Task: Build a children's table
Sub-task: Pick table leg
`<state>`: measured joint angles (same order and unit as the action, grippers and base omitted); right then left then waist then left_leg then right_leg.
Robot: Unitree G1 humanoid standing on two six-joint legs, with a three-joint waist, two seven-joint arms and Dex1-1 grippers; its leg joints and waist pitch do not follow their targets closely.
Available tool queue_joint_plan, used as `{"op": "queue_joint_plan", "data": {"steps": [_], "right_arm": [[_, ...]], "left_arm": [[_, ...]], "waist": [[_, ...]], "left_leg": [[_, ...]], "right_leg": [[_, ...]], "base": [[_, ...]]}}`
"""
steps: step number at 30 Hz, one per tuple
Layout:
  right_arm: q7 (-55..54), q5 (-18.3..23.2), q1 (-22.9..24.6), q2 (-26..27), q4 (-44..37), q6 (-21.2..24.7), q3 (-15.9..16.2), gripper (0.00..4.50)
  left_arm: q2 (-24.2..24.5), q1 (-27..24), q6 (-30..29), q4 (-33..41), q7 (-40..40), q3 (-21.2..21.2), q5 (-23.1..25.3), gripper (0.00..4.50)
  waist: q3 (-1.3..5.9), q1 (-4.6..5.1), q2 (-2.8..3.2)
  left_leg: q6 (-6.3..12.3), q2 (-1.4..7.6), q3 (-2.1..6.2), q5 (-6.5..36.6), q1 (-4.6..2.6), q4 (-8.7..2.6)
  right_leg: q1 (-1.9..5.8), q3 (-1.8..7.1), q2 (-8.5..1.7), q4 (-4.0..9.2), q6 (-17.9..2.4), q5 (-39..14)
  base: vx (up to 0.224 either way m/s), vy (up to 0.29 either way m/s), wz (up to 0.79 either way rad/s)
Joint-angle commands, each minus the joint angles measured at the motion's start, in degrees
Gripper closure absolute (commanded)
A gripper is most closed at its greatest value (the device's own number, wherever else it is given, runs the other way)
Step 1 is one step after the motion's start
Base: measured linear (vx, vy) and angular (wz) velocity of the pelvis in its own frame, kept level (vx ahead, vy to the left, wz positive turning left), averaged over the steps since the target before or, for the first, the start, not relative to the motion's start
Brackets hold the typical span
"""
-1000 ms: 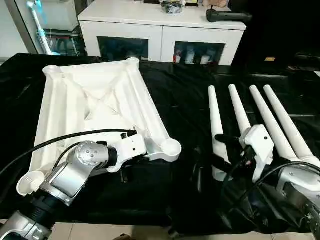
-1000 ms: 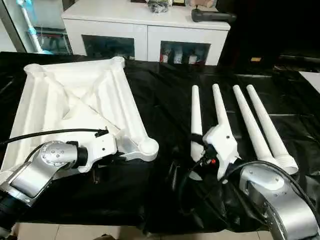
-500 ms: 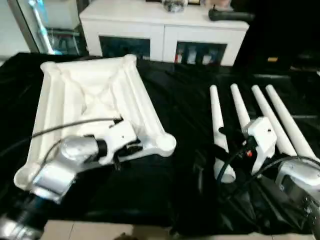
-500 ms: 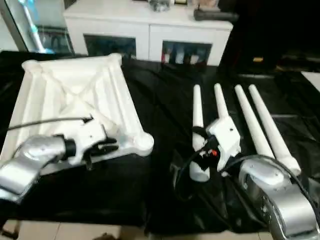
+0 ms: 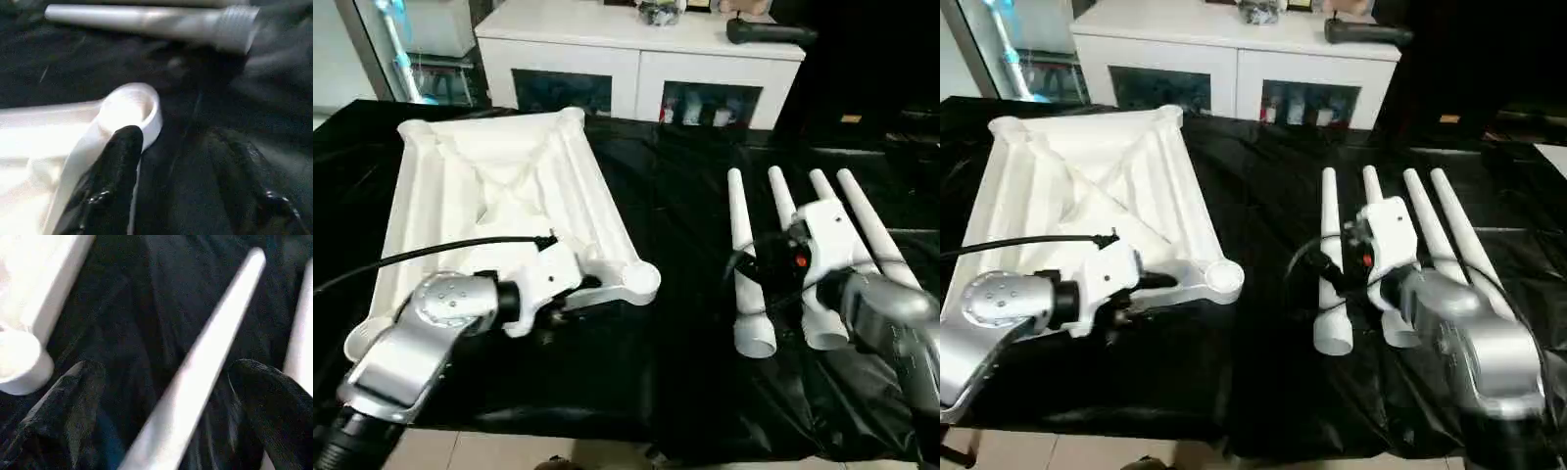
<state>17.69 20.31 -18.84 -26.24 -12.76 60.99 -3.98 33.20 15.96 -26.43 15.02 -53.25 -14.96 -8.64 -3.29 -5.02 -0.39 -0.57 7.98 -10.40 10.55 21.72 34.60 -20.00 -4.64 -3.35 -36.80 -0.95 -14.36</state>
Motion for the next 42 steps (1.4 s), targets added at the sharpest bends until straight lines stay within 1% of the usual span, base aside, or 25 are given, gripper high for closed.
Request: {"op": "queue_joint_plan", "data": {"steps": [1, 2, 3, 4, 5, 7, 8, 10, 11, 13, 15, 16, 18, 19, 21, 23, 26, 28, 29, 30, 34, 35, 36, 40, 42], "right_arm": [[-2.4, -0.3, -1.8, 0.5, 0.5, 5.2, 0.4, 0.00], [-3.3, -0.5, -2.3, 0.7, 0.6, 6.6, 0.4, 0.00], [-3.3, -0.5, -2.3, 0.7, 0.6, 6.6, 0.4, 0.00], [-4.9, -1.0, -3.4, 1.3, 1.1, 11.0, 0.1, 0.00], [-5.3, -1.2, -3.7, 1.6, 1.3, 12.3, 0.0, 0.00], [-5.7, -1.3, -4.1, 2.5, 1.6, 13.5, -0.5, 0.00], [-5.7, -1.3, -4.1, 2.5, 1.6, 13.5, -0.5, 0.00], [-7.6, -2.1, -4.5, 5.5, 4.5, 14.0, -0.9, 0.00], [-7.8, -2.2, -4.6, 6.0, 5.1, 14.0, -1.0, 0.00], [-9.1, -2.6, -4.7, 8.1, 8.3, 13.4, -0.7, 0.00], [-9.7, -2.7, -4.9, 9.3, 10.0, 13.5, -0.4, 0.00], [-10.3, -3.2, -5.0, 10.0, 11.4, 13.6, 0.0, 0.00], [-10.6, -3.3, -5.0, 10.4, 12.0, 14.1, -0.1, 0.00], [-11.2, -3.7, -5.1, 11.0, 12.6, 14.4, -0.5, 0.00], [-11.5, -3.9, -5.2, 11.3, 12.9, 14.3, -0.7, 0.00], [-12.1, -4.3, -5.3, 11.9, 13.1, 14.1, -1.9, 0.29], [-12.2, -4.5, -5.6, 11.9, 13.2, 13.9, -2.4, 0.46], [-12.3, -4.5, -5.9, 11.8, 13.5, 13.9, -2.7, 0.74], [-12.3, -4.5, -5.9, 11.8, 13.5, 13.9, -2.7, 0.74], [-12.4, -4.4, -5.9, 11.7, 13.6, 13.8, -3.0, 0.91], [-12.5, -4.5, -5.9, 11.6, 13.3, 13.7, -3.6, 1.13], [-12.5, -4.5, -5.9, 11.6, 13.3, 13.7, -3.6, 1.27], [-12.5, -4.6, -5.9, 11.6, 13.1, 13.7, -3.9, 1.27], [-12.4, -4.8, -6.5, 11.5, 12.0, 14.4, -4.9, 1.71], [-12.3, -4.6, -6.6, 11.3, 11.5, 14.8, -5.2, 1.84]], "left_arm": [[-0.9, 0.7, -1.7, 3.2, 0.8, -0.6, -1.6, 1.59], [-1.1, 0.6, -2.2, 3.9, 1.1, -0.8, -1.8, 1.58], [-1.1, 0.6, -2.2, 3.9, 1.1, -0.8, -1.8, 1.58], [-1.6, 0.3, -3.0, 5.3, 1.4, -1.4, -2.2, 1.50], [-1.7, 0.2, -3.1, 5.6, 1.4, -1.6, -2.3, 1.20], [-2.1, 0.1, -3.7, 6.3, 1.4, -1.8, -2.4, 1.13], [-2.1, 0.1, -3.7, 6.3, 1.4, -1.8, -2.4, 1.10], [-2.8, 0.1, -4.4, 7.4, 1.5, -2.4, -2.5, 0.84], [-2.9, 0.1, -4.4, 7.5, 1.5, -2.5, -2.5, 0.74], [-3.2, 0.5, -5.0, 8.0, 1.8, -3.1, -2.5, 0.62], [-3.2, 0.7, -5.3, 8.2, 2.0, -3.5, -2.7, 0.44], [-3.3, 1.0, -5.4, 8.3, 2.2, -3.7, -2.7, 0.25], [-3.3, 1.1, -5.3, 8.3, 2.2, -3.7, -2.6, 0.17], [-3.3, 1.2, -5.3, 8.3, 2.2, -3.6, -2.6, 0.09], [-3.3, 1.3, -5.4, 8.4, 2.2, -3.6, -2.6, 0.03], [-3.4, 1.4, -5.8, 8.6, 2.4, -3.3, -2.7, 0.00], [-3.8, 1.3, -6.6, 8.9, 2.7, -2.9, -3.4, 0.00], [-4.0, 1.5, -6.7, 8.7, 3.4, -2.8, -3.4, 0.00], [-4.0, 1.5, -6.7, 8.7, 3.4, -2.8, -3.4, 0.00], [-3.9, 1.7, -6.4, 8.3, 3.7, -3.0, -2.9, 0.00], [-3.9, 1.8, -5.9, 8.0, 4.1, -3.0, -2.3, 0.00], [-3.9, 1.8, -5.9, 8.0, 4.1, -3.0, -2.3, 0.00], [-3.9, 1.8, -5.9, 8.0, 4.2, -2.9, -2.3, 0.00], [-3.7, 1.8, -5.7, 7.8, 4.3, -2.8, -2.2, 0.00], [-3.6, 1.9, -5.6, 7.6, 4.4, -2.7, -2.3, 0.00]], "waist": [[3.25, 0.26, -0.27], [3.25, 0.26, -0.27], [3.25, 0.21, -0.24], [3.15, 0.36, -0.54], [3.16, 0.27, -0.40], [3.10, 0.25, -0.43], [3.08, 0.25, -0.42], [2.94, 0.40, -0.36], [2.96, 0.45, -0.15], [3.02, 0.52, -0.27], [3.12, 0.45, -0.19], [3.03, 0.47, -0.24], [3.05, 0.44, -0.29], [3.08, 0.38, -0.46], [2.94, 0.34, -0.35], [2.91, 0.39, -0.34], [2.91, 0.39, -0.27], [2.89, 0.33, -0.31], [2.92, 0.32, -0.33], [2.92, 0.30, -0.37], [2.96, 0.30, -0.41], [2.96, 0.28, -0.40], [2.95, 0.29, -0.41], [2.92, 0.33, -0.37], [2.93, 0.36, -0.42]], "left_leg": [[-2.79, 5.92, 2.59, 7.6, -1.46, -4.62], [-2.79, 5.92, 2.59, 7.6, -1.46, -4.62], [-2.47, 5.94, 2.56, 6.7, -1.44, -4.55], [-2.52, 5.93, 2.44, 6.8, -1.54, -4.58], [-2.51, 5.82, 2.43, 6.8, -1.54, -4.54], [-2.90, 5.80, 2.36, 7.4, -1.52, -4.53], [-3.03, 5.84, 2.35, 7.7, -1.52, -4.54], [-3.91, 5.86, 2.42, 9.0, -1.61, -4.73], [-4.54, 5.86, 2.46, 9.7, -1.69, -4.78], [-5.18, 5.86, 2.43, 10.0, -1.67, -4.79], [-5.39, 5.84, 2.35, 9.3, -1.70, -4.78], [-5.55, 5.75, 2.26, 9.0, -1.60, -4.88], [-5.61, 5.70, 2.19, 9.0, -1.66, -4.84], [-5.51, 5.72, 2.13, 8.9, -1.62, -4.85], [-5.55, 5.71, 2.06, 9.7, -1.77, -4.90], [-5.99, 5.75, 2.06, 10.6, -1.89, -4.97], [-6.41, 5.73, 2.02, 11.1, -2.00, -4.98], [-6.41, 5.73, 2.03, 11.0, -2.00, -5.02], [-6.41, 5.74, 2.03, 10.9, -1.98, -5.02], [-6.24, 5.75, 2.03, 10.7, -1.93, -5.00], [-5.87, 5.69, 1.97, 9.8, -1.85, -4.93], [-5.73, 5.69, 1.95, 9.7, -1.87, -4.90], [-5.68, 5.70, 1.95, 9.6, -1.87, -4.91], [-5.94, 5.76, 1.95, 10.1, -1.94, -5.00], [-5.94, 5.73, 1.93, 10.2, -1.94, -4.96]], "right_leg": [[1.18, 4.34, -6.77, 4.26, -11.7, -2.5], [1.18, 4.34, -6.77, 4.26, -11.7, -2.5], [1.16, 4.33, -6.77, 4.23, -11.6, -1.8], [1.08, 4.38, -6.58, 4.30, -11.4, -2.2], [1.11, 4.36, -6.64, 4.37, -11.2, -3.1], [1.08, 4.45, -6.70, 4.57, -10.7, -4.8], [1.05, 4.51, -6.79, 4.60, -10.6, -5.2], [0.80, 4.50, -6.72, 4.76, -10.2, -7.2], [0.66, 4.52, -6.68, 4.80, -10.1, -7.9], [0.68, 4.59, -6.73, 4.76, -10.1, -7.8], [0.73, 4.65, -6.59, 4.60, -9.7, -6.4], [0.74, 4.70, -6.50, 4.55, -9.5, -5.9], [0.77, 4.76, -6.53, 4.58, -9.4, -6.0], [0.85, 4.84, -6.57, 4.57, -9.1, -6.0], [0.63, 4.94, -6.55, 4.76, -8.7, -7.5], [0.49, 5.01, -6.56, 4.87, -8.4, -8.9], [0.39, 5.05, -6.54, 4.90, -8.2, -9.6], [0.34, 5.07, -6.45, 4.91, -8.0, -9.4], [0.40, 5.07, -6.47, 4.88, -8.0, -9.3], [0.46, 5.11, -6.55, 4.92, -8.0, -8.9], [0.53, 5.09, -6.49, 4.88, -8.1, -7.9], [0.52, 5.08, -6.50, 4.88, -8.2, -7.9], [0.51, 5.08, -6.48, 4.89, -8.2, -7.9], [0.42, 5.07, -6.39, 4.88, -8.1, -8.5], [0.43, 5.09, -6.44, 4.93, -8.0, -9.0]], "base": [[0.000, 0.000, 0.00], [0.000, 0.000, 0.00], [0.000, 0.000, 0.00], [0.000, 0.000, 0.00], [0.000, 0.000, 0.00], [0.000, 0.000, 0.00], [0.000, 0.000, 0.00], [0.000, 0.000, 0.00], [0.000, 0.000, 0.00], [0.000, 0.000, 0.00], [0.000, 0.000, 0.00], [0.000, 0.000, 0.00], [0.000, 0.000, 0.00], [0.000, 0.000, 0.00], [0.000, 0.000, 0.00], [0.000, 0.000, 0.00], [0.000, 0.000, 0.00], [0.000, 0.000, 0.00], [0.000, 0.000, 0.00], [0.000, 0.000, 0.00], [0.000, 0.000, 0.00], [0.000, 0.000, 0.00], [0.000, 0.000, 0.00], [0.000, 0.000, 0.00], [0.000, 0.000, 0.00]]}}
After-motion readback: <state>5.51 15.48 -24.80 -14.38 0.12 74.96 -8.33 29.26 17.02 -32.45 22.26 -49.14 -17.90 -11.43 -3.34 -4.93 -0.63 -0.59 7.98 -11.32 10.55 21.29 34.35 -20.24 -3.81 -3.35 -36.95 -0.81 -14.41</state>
